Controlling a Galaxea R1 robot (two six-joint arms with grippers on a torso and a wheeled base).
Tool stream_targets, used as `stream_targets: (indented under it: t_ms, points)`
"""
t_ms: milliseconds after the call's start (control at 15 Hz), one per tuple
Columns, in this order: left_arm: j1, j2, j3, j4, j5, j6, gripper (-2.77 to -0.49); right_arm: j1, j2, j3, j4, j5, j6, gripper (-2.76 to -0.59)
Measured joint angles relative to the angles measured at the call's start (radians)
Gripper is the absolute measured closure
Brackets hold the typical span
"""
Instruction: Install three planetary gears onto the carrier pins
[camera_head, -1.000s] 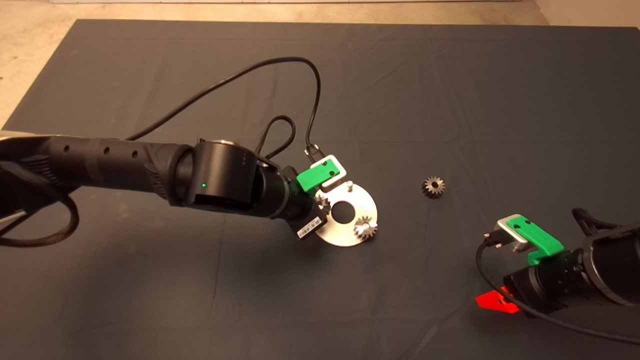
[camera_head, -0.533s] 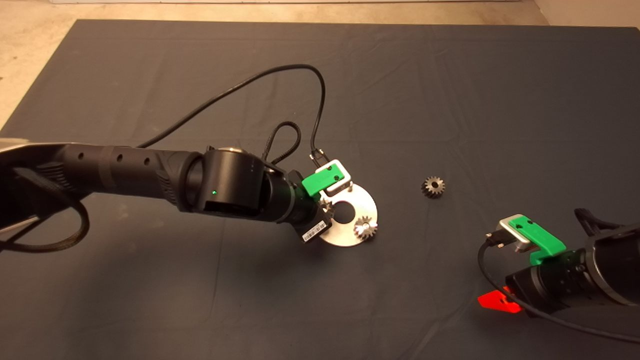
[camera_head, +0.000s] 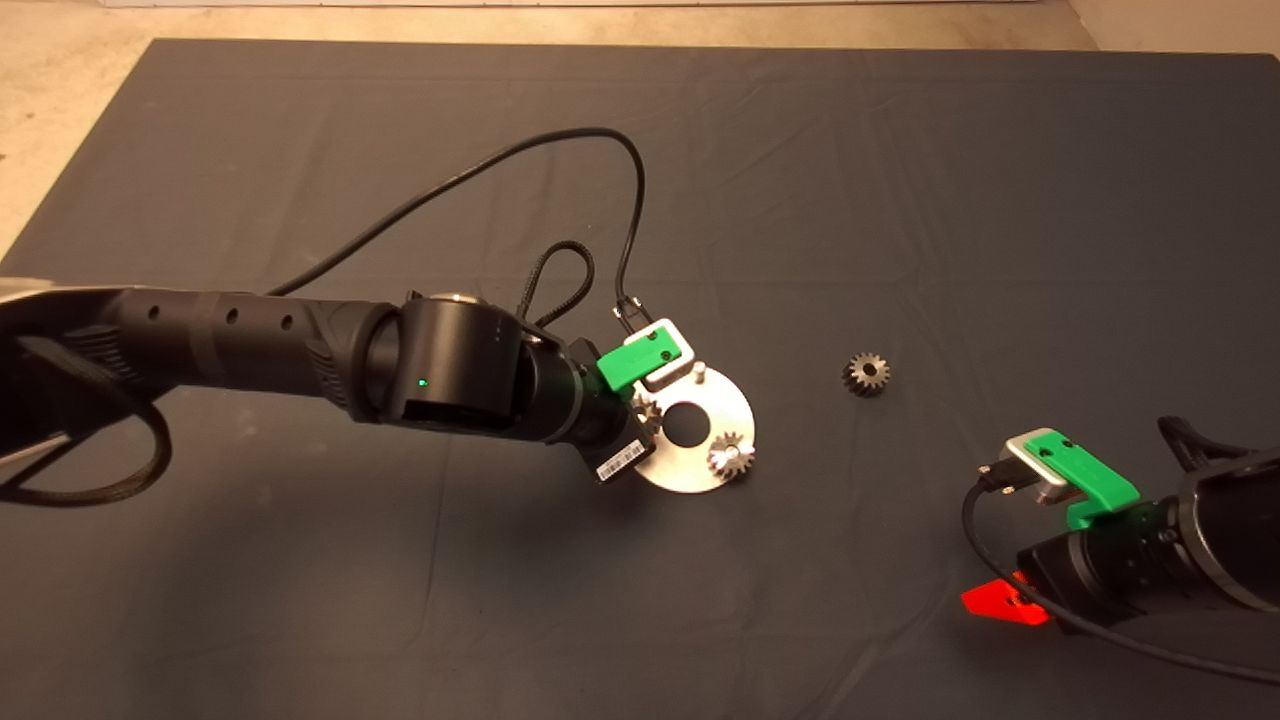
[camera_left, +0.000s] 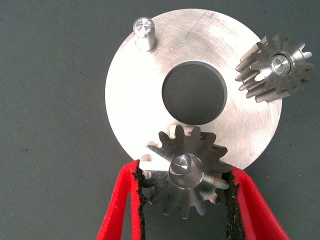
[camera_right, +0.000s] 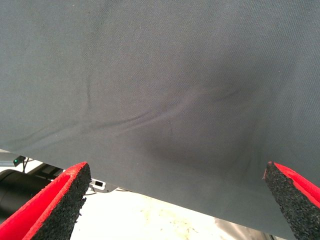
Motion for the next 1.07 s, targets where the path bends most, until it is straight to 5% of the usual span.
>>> stream_targets:
  t_ms: [1067]
  points:
    - [0.016, 0.002, -0.018, 0.000, 0.011, 0.013, -0.70, 0.000, 0.000, 0.000, 0.000, 0.000, -0.001, -2.60]
